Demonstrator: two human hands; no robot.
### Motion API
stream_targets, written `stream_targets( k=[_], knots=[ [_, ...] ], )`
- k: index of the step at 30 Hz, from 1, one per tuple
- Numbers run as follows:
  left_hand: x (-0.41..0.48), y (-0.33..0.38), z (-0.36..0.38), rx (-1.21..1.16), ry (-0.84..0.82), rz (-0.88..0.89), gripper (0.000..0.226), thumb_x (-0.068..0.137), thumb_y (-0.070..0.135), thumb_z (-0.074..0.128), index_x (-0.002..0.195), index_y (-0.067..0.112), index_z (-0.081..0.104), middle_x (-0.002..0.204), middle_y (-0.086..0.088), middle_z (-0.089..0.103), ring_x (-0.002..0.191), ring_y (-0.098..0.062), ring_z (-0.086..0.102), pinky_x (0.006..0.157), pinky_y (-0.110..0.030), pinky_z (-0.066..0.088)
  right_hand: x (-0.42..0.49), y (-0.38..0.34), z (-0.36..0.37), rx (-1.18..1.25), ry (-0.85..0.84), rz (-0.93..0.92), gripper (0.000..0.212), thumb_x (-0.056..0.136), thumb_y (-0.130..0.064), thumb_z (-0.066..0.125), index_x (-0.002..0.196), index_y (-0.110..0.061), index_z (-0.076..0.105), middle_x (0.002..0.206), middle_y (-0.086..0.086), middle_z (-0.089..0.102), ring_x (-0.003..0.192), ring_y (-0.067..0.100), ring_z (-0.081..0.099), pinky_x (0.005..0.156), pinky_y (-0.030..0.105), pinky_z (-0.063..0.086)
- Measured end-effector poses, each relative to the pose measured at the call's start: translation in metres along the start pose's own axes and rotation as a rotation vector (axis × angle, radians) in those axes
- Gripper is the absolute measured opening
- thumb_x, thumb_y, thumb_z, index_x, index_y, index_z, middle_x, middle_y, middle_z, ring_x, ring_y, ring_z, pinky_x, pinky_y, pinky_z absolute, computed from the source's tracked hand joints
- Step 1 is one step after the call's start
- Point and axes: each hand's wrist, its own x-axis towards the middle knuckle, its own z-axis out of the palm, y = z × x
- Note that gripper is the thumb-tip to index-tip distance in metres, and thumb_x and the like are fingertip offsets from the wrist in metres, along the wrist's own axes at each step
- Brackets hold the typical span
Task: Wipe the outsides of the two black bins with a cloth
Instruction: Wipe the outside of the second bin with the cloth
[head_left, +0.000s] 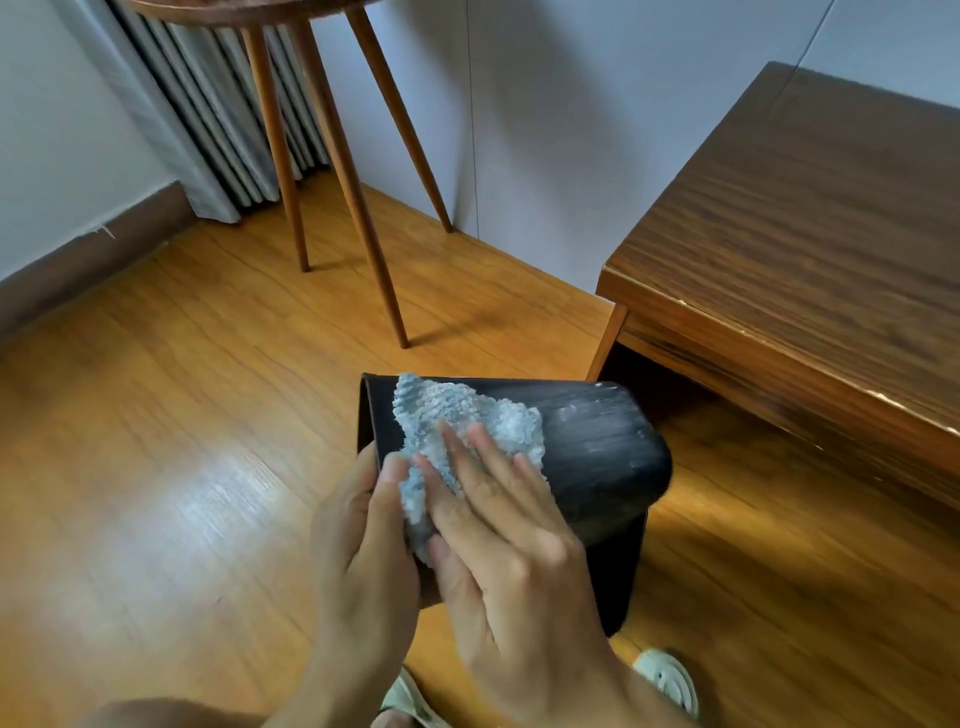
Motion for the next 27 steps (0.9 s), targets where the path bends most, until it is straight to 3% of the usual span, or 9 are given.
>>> stream_targets(
  k=[3, 5, 8, 13, 15, 17, 21, 25, 27],
  knots=[
    [-0.001, 0.003, -0.004, 0.002, -0.001, 0.021, 0.046, 0.104, 0.001, 0.045, 0.080, 0.026, 0.075, 0.072, 0.008, 0.071, 0.067, 0.000, 0.062, 0.061, -0.014, 0.047, 0.004, 0.029, -0.015, -0.060, -0.020, 0.014, 0.043, 0.107, -0.029, 0.037, 0.149, -0.026, 0.047, 0.159, -0.002, 0.043, 0.152, 0.014, 0.030, 0.122, 0.041, 0.032],
    [0.000, 0.002, -0.009, 0.070, -0.008, 0.088, 0.036, 0.102, 0.006, 0.051, 0.097, 0.031, 0.076, 0.085, 0.013, 0.075, 0.080, 0.003, 0.065, 0.067, -0.011, 0.046, 0.009, 0.068, -0.030, -0.088, 0.000, 0.237, 0.044, 0.108, -0.028, 0.034, 0.148, -0.025, 0.050, 0.158, -0.010, 0.041, 0.151, 0.006, 0.029, 0.122, 0.039, 0.033],
    [-0.004, 0.001, -0.012, 0.159, -0.057, 0.143, 0.030, 0.096, 0.031, 0.049, 0.115, 0.029, 0.073, 0.099, 0.010, 0.074, 0.097, -0.011, 0.067, 0.076, -0.027, 0.048, 0.014, 0.096, -0.043, -0.019, -0.012, 0.540, 0.045, 0.109, -0.032, 0.030, 0.151, -0.031, 0.047, 0.160, -0.021, 0.032, 0.152, 0.000, 0.021, 0.125, 0.034, 0.026],
    [-0.009, -0.005, -0.004, 0.129, -0.116, 0.184, 0.029, 0.098, 0.027, 0.051, 0.119, 0.028, 0.072, 0.101, 0.006, 0.077, 0.094, -0.012, 0.073, 0.078, -0.041, 0.059, 0.006, 0.019, -0.024, 0.057, -0.033, 0.181, 0.047, 0.106, -0.033, 0.037, 0.152, -0.027, 0.044, 0.161, -0.006, 0.040, 0.153, 0.007, 0.025, 0.124, 0.035, 0.028],
    [-0.008, -0.004, -0.005, 0.042, -0.102, 0.142, 0.031, 0.097, 0.016, 0.051, 0.114, 0.026, 0.075, 0.100, 0.005, 0.079, 0.092, -0.008, 0.073, 0.079, -0.032, 0.059, 0.004, 0.012, -0.023, 0.045, -0.063, 0.037, 0.047, 0.105, -0.029, 0.041, 0.152, -0.028, 0.042, 0.160, -0.004, 0.042, 0.153, 0.011, 0.027, 0.124, 0.040, 0.028],
    [-0.007, -0.002, -0.009, 0.018, -0.110, 0.120, 0.032, 0.095, 0.016, 0.052, 0.112, 0.028, 0.077, 0.100, 0.005, 0.078, 0.092, -0.007, 0.071, 0.077, -0.021, 0.054, 0.009, 0.042, -0.031, 0.015, -0.053, 0.110, 0.046, 0.107, -0.031, 0.036, 0.153, -0.031, 0.042, 0.160, -0.011, 0.039, 0.153, 0.006, 0.026, 0.124, 0.041, 0.029],
    [-0.010, -0.001, -0.014, 0.154, -0.148, 0.185, 0.036, 0.094, 0.034, 0.049, 0.122, 0.034, 0.072, 0.105, 0.005, 0.076, 0.101, -0.016, 0.071, 0.078, -0.036, 0.055, 0.014, 0.085, -0.042, 0.012, -0.019, 0.546, 0.048, 0.108, -0.038, 0.027, 0.153, -0.035, 0.041, 0.161, -0.022, 0.029, 0.153, 0.003, 0.022, 0.125, 0.042, 0.028],
    [-0.008, -0.009, -0.005, 0.138, -0.134, 0.156, 0.035, 0.095, 0.033, 0.050, 0.121, 0.023, 0.071, 0.088, 0.007, 0.076, 0.077, -0.010, 0.072, 0.068, -0.041, 0.060, 0.001, 0.009, -0.016, 0.072, -0.027, 0.216, 0.048, 0.108, -0.041, 0.031, 0.154, -0.030, 0.040, 0.163, -0.010, 0.035, 0.154, 0.009, 0.023, 0.123, 0.039, 0.029],
    [-0.008, -0.008, -0.003, 0.094, -0.142, 0.133, 0.034, 0.096, 0.029, 0.051, 0.122, 0.021, 0.071, 0.089, 0.007, 0.077, 0.078, -0.011, 0.073, 0.068, -0.039, 0.061, -0.003, 0.002, -0.014, 0.123, -0.001, 0.104, 0.046, 0.109, -0.037, 0.036, 0.154, -0.030, 0.038, 0.162, -0.006, 0.038, 0.154, 0.011, 0.025, 0.122, 0.041, 0.029]
  ],
)
